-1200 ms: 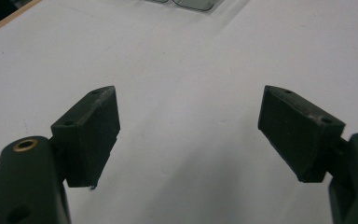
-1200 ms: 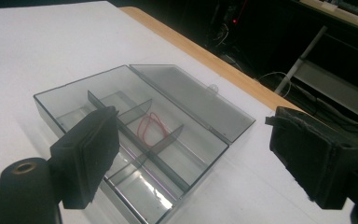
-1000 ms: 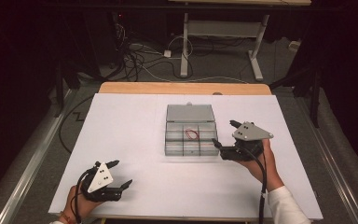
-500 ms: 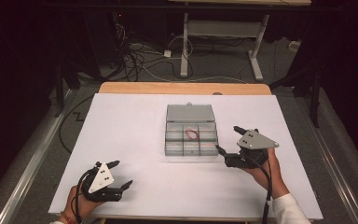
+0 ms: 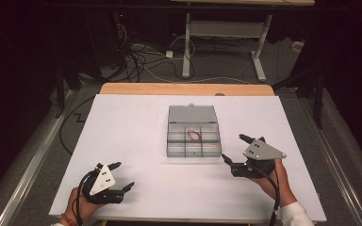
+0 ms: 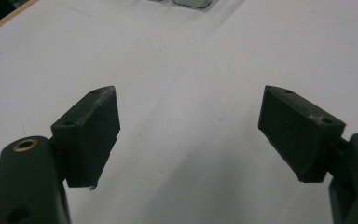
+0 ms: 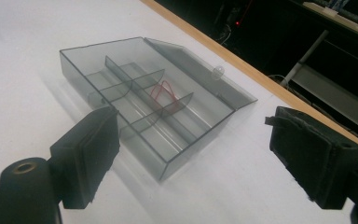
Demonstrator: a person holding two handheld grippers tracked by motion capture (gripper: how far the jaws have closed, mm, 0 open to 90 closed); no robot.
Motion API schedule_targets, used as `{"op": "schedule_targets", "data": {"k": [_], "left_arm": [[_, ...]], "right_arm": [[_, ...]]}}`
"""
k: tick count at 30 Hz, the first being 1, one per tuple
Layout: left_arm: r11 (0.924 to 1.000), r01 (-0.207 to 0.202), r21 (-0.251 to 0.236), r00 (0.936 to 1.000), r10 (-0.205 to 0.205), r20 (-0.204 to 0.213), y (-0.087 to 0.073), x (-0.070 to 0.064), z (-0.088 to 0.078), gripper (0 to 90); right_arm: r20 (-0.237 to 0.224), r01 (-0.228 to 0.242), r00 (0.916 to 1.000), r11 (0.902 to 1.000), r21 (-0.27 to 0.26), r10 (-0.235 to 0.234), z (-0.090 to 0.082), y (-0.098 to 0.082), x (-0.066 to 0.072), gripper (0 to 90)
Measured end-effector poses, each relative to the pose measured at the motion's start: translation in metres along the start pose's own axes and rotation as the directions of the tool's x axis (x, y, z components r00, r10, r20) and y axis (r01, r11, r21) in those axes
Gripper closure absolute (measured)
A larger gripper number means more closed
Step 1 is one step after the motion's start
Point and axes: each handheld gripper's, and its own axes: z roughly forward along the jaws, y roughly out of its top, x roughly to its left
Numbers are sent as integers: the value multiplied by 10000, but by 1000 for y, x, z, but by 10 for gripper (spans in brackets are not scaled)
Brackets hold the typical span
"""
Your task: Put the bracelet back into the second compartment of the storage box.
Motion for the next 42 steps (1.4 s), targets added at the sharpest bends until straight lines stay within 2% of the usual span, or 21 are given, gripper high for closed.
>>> {"op": "schedule_targets", "data": {"k": [15, 25, 33, 42], "left_arm": [[10000, -81, 33, 10000, 81, 32, 0, -1, 0, 196], [10000, -84, 7, 10000, 84, 52, 0, -2, 1, 196], [9999, -145, 52, 9999, 145, 59, 0, -2, 1, 196], [9999, -144, 42, 9999, 144, 43, 1, -3, 2, 196]], "right_arm": [[114, 38, 9999, 10000, -12, -38, -13, -19, 3, 164], [256, -130, 9996, 9999, -77, 132, -24, -33, 2, 164], [517, -288, 9983, 9996, 51, 285, -34, -45, -1, 164], [603, -405, 9974, 9990, 214, 391, -41, -60, -3, 163]]}}
